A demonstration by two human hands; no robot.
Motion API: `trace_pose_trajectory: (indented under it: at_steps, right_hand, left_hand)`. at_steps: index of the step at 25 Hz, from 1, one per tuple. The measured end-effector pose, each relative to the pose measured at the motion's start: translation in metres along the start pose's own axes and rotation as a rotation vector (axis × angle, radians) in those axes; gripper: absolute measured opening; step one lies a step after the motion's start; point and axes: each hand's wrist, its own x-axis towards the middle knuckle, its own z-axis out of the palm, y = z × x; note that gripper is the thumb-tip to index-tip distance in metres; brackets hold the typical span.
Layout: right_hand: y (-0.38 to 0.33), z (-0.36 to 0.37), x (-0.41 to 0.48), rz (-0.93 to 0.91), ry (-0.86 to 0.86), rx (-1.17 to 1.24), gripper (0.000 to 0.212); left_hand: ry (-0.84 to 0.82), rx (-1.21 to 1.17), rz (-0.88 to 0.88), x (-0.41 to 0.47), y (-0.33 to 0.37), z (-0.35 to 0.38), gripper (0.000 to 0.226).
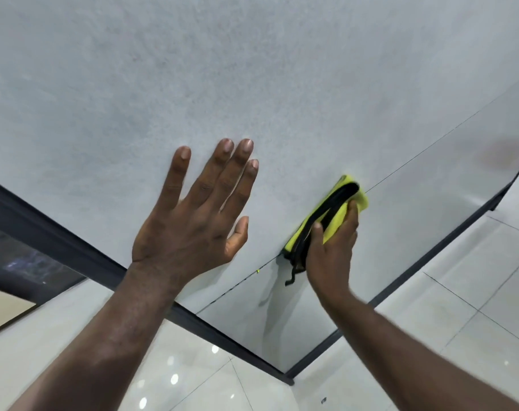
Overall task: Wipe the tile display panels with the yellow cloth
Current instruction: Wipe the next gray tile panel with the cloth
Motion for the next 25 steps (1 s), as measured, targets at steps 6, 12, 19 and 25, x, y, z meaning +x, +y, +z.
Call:
trace_pose_trajectory:
  at_steps: [6,12,19,25]
  right_hand:
    - [-0.007,-0.021,0.103,0.452,0.180,0.061,0.071]
    - [-0.005,0.018,-0.038,0.155,-0.047,0.031,0.078]
    - [-0.064,0.009,0.011,-0.054,0.069,-0.024,0.077]
    - [-0.087,0.052,-0.078,-0.540,-0.083,-0.006,0.072]
  left_hand:
    - [0.000,-0.016,-0.001,0.000,0.002,0.001,0.079]
    - [-0.001,-0.017,0.022,0.001,0.003,0.003,0.077]
    - [0.121,-0.330,-0.080,-0.018,-0.012,-0.012,0.071]
    - [0.138,-0.196,-0.320,-0.074,-0.095,-0.043,0.079]
